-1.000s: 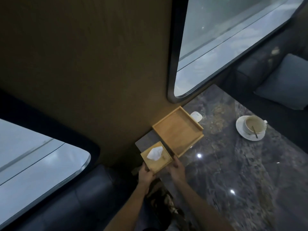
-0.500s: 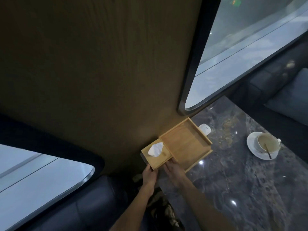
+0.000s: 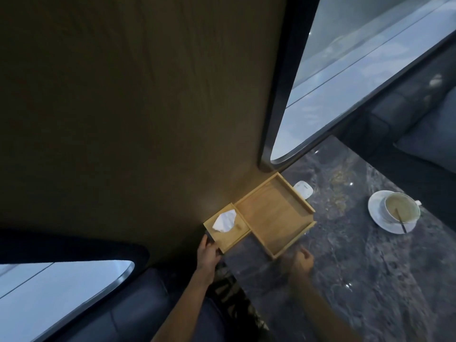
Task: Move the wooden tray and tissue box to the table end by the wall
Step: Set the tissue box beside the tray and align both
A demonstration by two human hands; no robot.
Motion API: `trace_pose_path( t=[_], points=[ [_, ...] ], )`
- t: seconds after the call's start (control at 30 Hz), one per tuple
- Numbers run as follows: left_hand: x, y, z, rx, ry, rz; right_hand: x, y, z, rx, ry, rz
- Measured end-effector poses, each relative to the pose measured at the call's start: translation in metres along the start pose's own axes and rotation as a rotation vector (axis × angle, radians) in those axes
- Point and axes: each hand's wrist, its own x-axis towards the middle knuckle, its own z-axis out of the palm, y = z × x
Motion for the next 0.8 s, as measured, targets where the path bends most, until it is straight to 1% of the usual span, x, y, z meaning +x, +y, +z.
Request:
trace_pose_path(
  t=[0.03, 0.1, 0.17, 0.23, 0.37, 0.47, 0.57, 0.6, 0.63, 0.67, 0.7, 0.73, 0.8],
  points=[
    [0.001, 0.004, 0.004, 0.023, 0.002, -0.007, 0.006, 0.000, -0.001, 0.036, -0.023, 0.007],
    [0.005, 0.009, 0.010, 0.041, 0.006, -0.023, -0.006, -0.014, 0.002, 0.130, -0.178, 0.110],
    [0.004, 0.011, 0.016, 0.056, 0.007, -0.021, -0.014, -0.025, 0.006, 0.162, -0.321, 0.226],
    [0.002, 0.012, 0.019, 0.075, 0.016, -0.010, -0.021, -0.032, 0.010, 0.202, -0.386, 0.281],
    [0.002, 0.008, 0.022, 0.112, 0.017, 0.023, -0.030, -0.037, 0.006, 0.238, -0.409, 0.266],
    [0.005, 0.006, 0.020, 0.132, 0.030, 0.021, -0.025, -0.033, 0.000, 0.210, -0.500, 0.238],
    [0.000, 0.004, 0.018, 0.117, -0.043, 0.033, -0.028, -0.037, -0.007, 0.264, -0.577, 0.230],
    [0.001, 0.002, 0.016, 0.124, -0.062, 0.033, -0.026, -0.035, -0.007, 0.230, -0.581, 0.218],
    [-0.001, 0.001, 0.016, 0.128, -0.080, 0.039, -0.027, -0.036, -0.006, 0.170, -0.598, 0.188],
    [-0.002, -0.001, 0.015, 0.172, -0.074, 0.067, -0.026, -0.035, -0.004, 0.058, -0.601, 0.132],
    [-0.002, -0.004, 0.015, 0.231, -0.039, 0.122, -0.020, -0.029, -0.001, -0.065, -0.577, 0.033],
    [-0.004, -0.006, 0.016, 0.314, 0.027, 0.219, -0.026, -0.030, 0.000, -0.205, -0.521, -0.095],
    [-0.007, -0.014, 0.018, 0.532, 0.166, 0.452, -0.047, -0.031, 0.002, -0.545, -0.420, -0.418]
  ],
)
